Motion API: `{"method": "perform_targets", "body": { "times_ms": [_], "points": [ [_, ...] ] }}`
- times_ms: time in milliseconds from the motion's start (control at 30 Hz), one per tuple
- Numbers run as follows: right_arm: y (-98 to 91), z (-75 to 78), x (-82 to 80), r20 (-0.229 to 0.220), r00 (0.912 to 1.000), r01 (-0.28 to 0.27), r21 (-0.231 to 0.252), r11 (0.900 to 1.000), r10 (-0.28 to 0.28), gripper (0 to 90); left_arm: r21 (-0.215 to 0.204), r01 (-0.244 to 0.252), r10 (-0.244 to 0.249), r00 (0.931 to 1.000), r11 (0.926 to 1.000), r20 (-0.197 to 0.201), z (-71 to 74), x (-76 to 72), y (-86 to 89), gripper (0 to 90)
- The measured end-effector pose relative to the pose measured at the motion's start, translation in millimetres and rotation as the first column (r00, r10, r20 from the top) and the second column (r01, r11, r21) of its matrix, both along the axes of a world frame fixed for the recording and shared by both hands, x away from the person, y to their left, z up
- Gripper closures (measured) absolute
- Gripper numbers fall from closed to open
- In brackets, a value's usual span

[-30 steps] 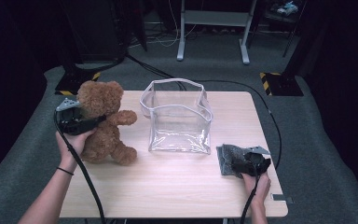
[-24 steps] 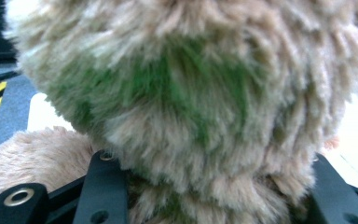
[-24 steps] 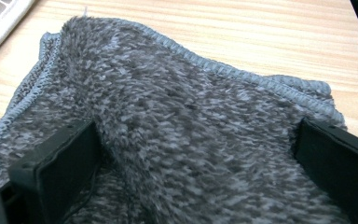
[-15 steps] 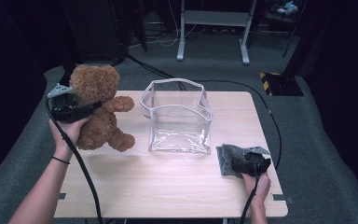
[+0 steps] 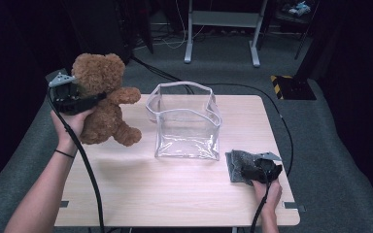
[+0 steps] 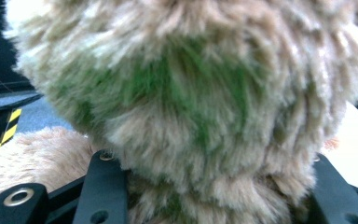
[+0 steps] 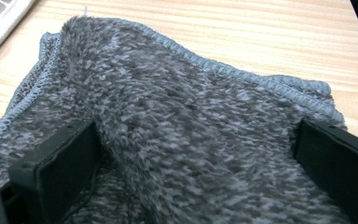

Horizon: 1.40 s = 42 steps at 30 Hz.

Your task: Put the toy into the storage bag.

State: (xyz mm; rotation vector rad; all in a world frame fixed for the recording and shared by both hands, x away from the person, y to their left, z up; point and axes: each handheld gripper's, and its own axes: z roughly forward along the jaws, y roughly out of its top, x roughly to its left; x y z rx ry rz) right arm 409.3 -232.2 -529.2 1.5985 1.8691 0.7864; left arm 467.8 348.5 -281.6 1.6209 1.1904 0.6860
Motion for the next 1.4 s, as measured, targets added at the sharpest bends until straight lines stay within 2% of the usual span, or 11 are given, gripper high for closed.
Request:
{"method": "perform_targets", "body": {
  "times_ms": [567,833,1200,1400],
  "points": [
    [-0.1,0.0,-0.1,-0.001,1.0,-0.002,-0.001,1.0,0.002,0.0,0.007,-0.001,0.0,0.9978,1.0,0.067,45.1,17.9,-16.3,51.1],
    [-0.1,0.0,-0.1,-0.001,1.0,-0.001,0.0,1.0,0.001,0.0,0.013,0.002,-0.003,0.9963,0.9999,0.086,58.3,22.6,-22.8,51.0],
    [-0.1,0.0,-0.1,-0.001,1.0,-0.001,0.0,1.0,0.001,0.0,0.0,-0.005,0.005,0.9913,1.0,0.132,81.3,26.3,-27.4,51.0],
    [0.0,0.0,-0.1,-0.001,1.0,-0.001,0.0,1.0,0.001,0.0,0.003,0.021,-0.021,0.9902,0.9998,0.138,88.0,31.9,-41.9,51.0]
  ]
}}
